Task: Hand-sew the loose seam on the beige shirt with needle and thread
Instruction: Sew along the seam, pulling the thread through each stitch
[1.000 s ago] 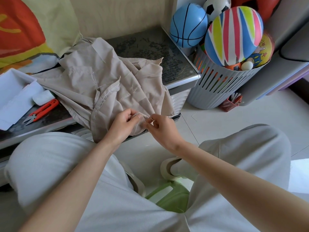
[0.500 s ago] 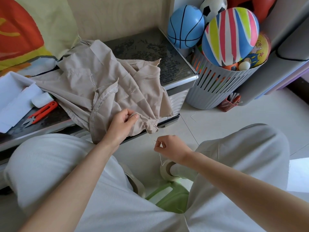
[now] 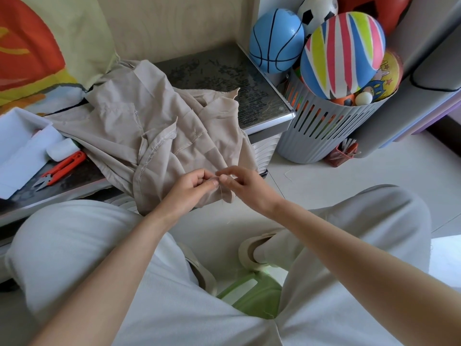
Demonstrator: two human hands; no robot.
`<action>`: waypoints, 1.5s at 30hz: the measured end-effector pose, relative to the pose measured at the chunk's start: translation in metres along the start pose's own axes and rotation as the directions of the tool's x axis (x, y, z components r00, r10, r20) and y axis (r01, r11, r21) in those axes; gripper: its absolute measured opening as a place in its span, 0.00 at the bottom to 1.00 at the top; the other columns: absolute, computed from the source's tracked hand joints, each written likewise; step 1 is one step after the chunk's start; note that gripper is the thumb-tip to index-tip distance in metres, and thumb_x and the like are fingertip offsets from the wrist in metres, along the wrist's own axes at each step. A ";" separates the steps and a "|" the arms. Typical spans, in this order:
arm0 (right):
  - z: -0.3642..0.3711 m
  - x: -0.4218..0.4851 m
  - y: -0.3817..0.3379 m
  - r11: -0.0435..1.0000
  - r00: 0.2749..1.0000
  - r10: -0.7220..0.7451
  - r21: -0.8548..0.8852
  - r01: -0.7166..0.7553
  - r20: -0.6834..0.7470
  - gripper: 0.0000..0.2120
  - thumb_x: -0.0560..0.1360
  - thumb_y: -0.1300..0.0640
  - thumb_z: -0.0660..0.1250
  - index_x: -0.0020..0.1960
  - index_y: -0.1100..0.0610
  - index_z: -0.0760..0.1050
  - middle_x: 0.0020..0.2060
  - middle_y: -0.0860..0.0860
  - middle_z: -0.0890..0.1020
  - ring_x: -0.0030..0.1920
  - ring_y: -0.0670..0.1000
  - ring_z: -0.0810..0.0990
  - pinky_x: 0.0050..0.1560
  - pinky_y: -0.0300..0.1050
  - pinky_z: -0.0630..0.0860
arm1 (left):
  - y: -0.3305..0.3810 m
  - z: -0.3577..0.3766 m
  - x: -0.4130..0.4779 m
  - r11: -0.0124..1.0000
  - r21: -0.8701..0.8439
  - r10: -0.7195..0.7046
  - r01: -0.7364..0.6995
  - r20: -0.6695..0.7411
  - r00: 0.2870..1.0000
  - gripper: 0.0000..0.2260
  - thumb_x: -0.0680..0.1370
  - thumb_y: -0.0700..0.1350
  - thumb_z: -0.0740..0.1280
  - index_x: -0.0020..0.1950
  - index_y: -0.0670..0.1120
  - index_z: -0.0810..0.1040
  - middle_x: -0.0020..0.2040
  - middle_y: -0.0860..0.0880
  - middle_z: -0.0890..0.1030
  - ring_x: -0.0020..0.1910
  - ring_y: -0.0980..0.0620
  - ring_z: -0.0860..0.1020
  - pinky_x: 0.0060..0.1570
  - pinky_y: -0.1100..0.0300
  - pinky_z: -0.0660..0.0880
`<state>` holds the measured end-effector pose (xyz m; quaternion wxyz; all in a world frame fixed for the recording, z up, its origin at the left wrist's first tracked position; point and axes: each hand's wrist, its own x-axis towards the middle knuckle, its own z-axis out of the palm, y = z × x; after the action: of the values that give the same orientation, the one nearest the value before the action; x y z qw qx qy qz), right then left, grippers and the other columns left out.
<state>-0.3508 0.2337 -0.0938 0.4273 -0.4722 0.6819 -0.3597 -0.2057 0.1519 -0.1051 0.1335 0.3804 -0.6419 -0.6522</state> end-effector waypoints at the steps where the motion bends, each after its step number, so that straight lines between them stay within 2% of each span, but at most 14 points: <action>1: 0.000 0.002 -0.002 1.000 0.999 0.001 -0.012 -0.001 0.048 0.11 0.81 0.54 0.60 0.50 0.60 0.77 0.27 0.46 0.76 0.25 0.38 0.68 0.30 0.30 0.64 | 0.001 -0.001 -0.001 1.000 0.002 -0.004 0.004 0.003 1.000 0.09 0.75 0.48 0.66 0.46 0.42 0.78 0.42 0.42 0.75 0.45 0.47 0.67 0.44 0.55 0.63; 4: -0.002 0.008 0.002 0.999 0.998 0.017 -0.029 -0.015 0.061 0.15 0.80 0.54 0.62 0.42 0.64 0.76 0.32 0.56 0.80 0.27 0.40 0.70 0.31 0.32 0.65 | 0.005 -0.001 -0.001 1.000 0.017 -0.007 0.007 -0.021 1.000 0.08 0.79 0.43 0.65 0.49 0.38 0.76 0.41 0.42 0.74 0.39 0.52 0.70 0.40 0.62 0.66; 6: -0.003 0.011 0.008 1.000 1.000 0.008 -0.007 -0.008 0.018 0.15 0.79 0.53 0.63 0.40 0.63 0.76 0.35 0.58 0.84 0.34 0.50 0.78 0.39 0.43 0.74 | 0.006 0.000 -0.002 0.998 0.057 0.008 -0.006 -0.046 0.999 0.03 0.79 0.39 0.65 0.50 0.39 0.75 0.37 0.45 0.74 0.31 0.61 0.71 0.33 0.71 0.67; 8: -0.007 0.013 0.012 1.000 0.999 0.025 0.000 -0.025 -0.035 0.14 0.78 0.52 0.64 0.37 0.57 0.76 0.35 0.58 0.83 0.39 0.61 0.79 0.45 0.53 0.76 | 0.004 -0.003 -0.004 0.982 0.185 0.054 -0.041 -0.065 0.996 0.04 0.76 0.37 0.68 0.48 0.43 0.74 0.37 0.51 0.75 0.32 0.61 0.72 0.36 0.68 0.69; 10: -0.013 0.014 0.015 0.999 0.994 0.052 -0.005 -0.053 -0.100 0.15 0.78 0.54 0.64 0.33 0.52 0.72 0.30 0.52 0.79 0.33 0.53 0.76 0.38 0.44 0.74 | -0.003 -0.008 -0.005 0.875 0.478 0.151 -0.073 -0.128 0.980 0.07 0.73 0.37 0.69 0.46 0.46 0.73 0.38 0.52 0.74 0.38 0.55 0.74 0.40 0.61 0.67; 12: -0.016 0.014 0.016 0.996 0.986 0.087 0.013 -0.086 -0.140 0.17 0.79 0.55 0.63 0.32 0.51 0.69 0.27 0.46 0.73 0.30 0.46 0.70 0.34 0.36 0.68 | -0.009 -0.013 -0.006 0.646 0.756 0.343 -0.107 -0.162 0.925 0.09 0.69 0.33 0.68 0.45 0.45 0.73 0.40 0.50 0.74 0.45 0.45 0.73 0.45 0.57 0.65; 14: -0.018 0.017 0.017 0.995 0.980 0.103 0.008 -0.104 -0.168 0.16 0.79 0.55 0.63 0.33 0.52 0.70 0.29 0.47 0.73 0.31 0.47 0.70 0.34 0.38 0.67 | -0.010 -0.016 -0.008 0.510 0.855 0.454 -0.095 -0.174 0.874 0.11 0.66 0.30 0.66 0.44 0.43 0.73 0.42 0.45 0.74 0.46 0.40 0.72 0.49 0.53 0.64; 19: -0.023 0.023 0.013 0.992 0.961 0.102 -0.051 -0.118 -0.258 0.16 0.79 0.54 0.62 0.32 0.53 0.69 0.28 0.48 0.70 0.29 0.45 0.66 0.28 0.33 0.63 | 0.005 -0.017 -0.016 0.392 0.920 0.602 -0.011 -0.248 0.759 0.14 0.63 0.27 0.65 0.43 0.41 0.72 0.42 0.40 0.71 0.42 0.39 0.71 0.44 0.55 0.61; 25: -0.029 0.031 0.012 0.988 0.937 0.101 -0.077 -0.134 -0.334 0.13 0.79 0.54 0.62 0.39 0.60 0.74 0.29 0.48 0.72 0.32 0.46 0.68 0.33 0.39 0.64 | -0.007 -0.025 -0.011 0.616 0.785 0.413 -0.059 -0.259 0.873 0.08 0.74 0.35 0.66 0.50 0.40 0.71 0.49 0.41 0.74 0.52 0.39 0.73 0.51 0.49 0.68; 28: -0.030 0.031 0.013 0.985 0.929 0.104 -0.090 -0.145 -0.355 0.13 0.79 0.54 0.62 0.40 0.59 0.74 0.28 0.48 0.72 0.31 0.46 0.68 0.32 0.39 0.64 | -0.009 -0.024 -0.011 0.657 0.753 0.348 -0.035 -0.262 0.900 0.14 0.74 0.42 0.70 0.56 0.38 0.71 0.56 0.41 0.75 0.57 0.41 0.72 0.55 0.48 0.69; 34: -0.030 0.037 0.018 0.978 0.913 0.131 -0.101 -0.183 -0.387 0.12 0.79 0.54 0.62 0.39 0.59 0.74 0.29 0.48 0.73 0.33 0.47 0.69 0.31 0.37 0.65 | -0.010 -0.032 -0.006 0.497 0.867 0.442 -0.030 -0.223 0.869 0.08 0.73 0.45 0.72 0.46 0.42 0.76 0.47 0.46 0.76 0.51 0.44 0.72 0.48 0.54 0.67; 38: -0.030 0.038 0.022 0.974 0.911 0.138 -0.113 -0.195 -0.388 0.11 0.79 0.55 0.61 0.40 0.59 0.73 0.30 0.47 0.73 0.32 0.45 0.70 0.30 0.35 0.64 | -0.010 -0.031 -0.011 0.566 0.815 0.415 -0.125 -0.151 0.897 0.11 0.76 0.50 0.64 0.37 0.45 0.74 0.38 0.51 0.73 0.42 0.47 0.74 0.40 0.55 0.71; 41: -0.032 0.039 0.024 0.965 0.912 0.150 -0.146 -0.220 -0.382 0.11 0.79 0.55 0.61 0.40 0.59 0.73 0.29 0.47 0.73 0.32 0.46 0.69 0.29 0.36 0.64 | -0.003 -0.029 -0.016 0.643 0.731 0.464 -0.228 -0.135 0.876 0.16 0.77 0.55 0.56 0.40 0.46 0.74 0.39 0.55 0.73 0.40 0.52 0.73 0.41 0.54 0.72; 45: -0.031 0.041 0.028 0.957 0.913 0.171 -0.159 -0.244 -0.370 0.11 0.79 0.55 0.61 0.41 0.58 0.74 0.30 0.48 0.73 0.36 0.51 0.71 0.30 0.39 0.65 | 0.000 -0.040 -0.001 0.478 0.856 0.520 -0.195 -0.098 0.848 0.09 0.77 0.48 0.62 0.52 0.44 0.76 0.49 0.51 0.77 0.52 0.51 0.72 0.54 0.58 0.65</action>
<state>-0.3970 0.2063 -0.1171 0.2841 -0.3656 0.8267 -0.3197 -0.1780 0.1234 -0.1002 0.1867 0.3603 -0.9006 -0.1557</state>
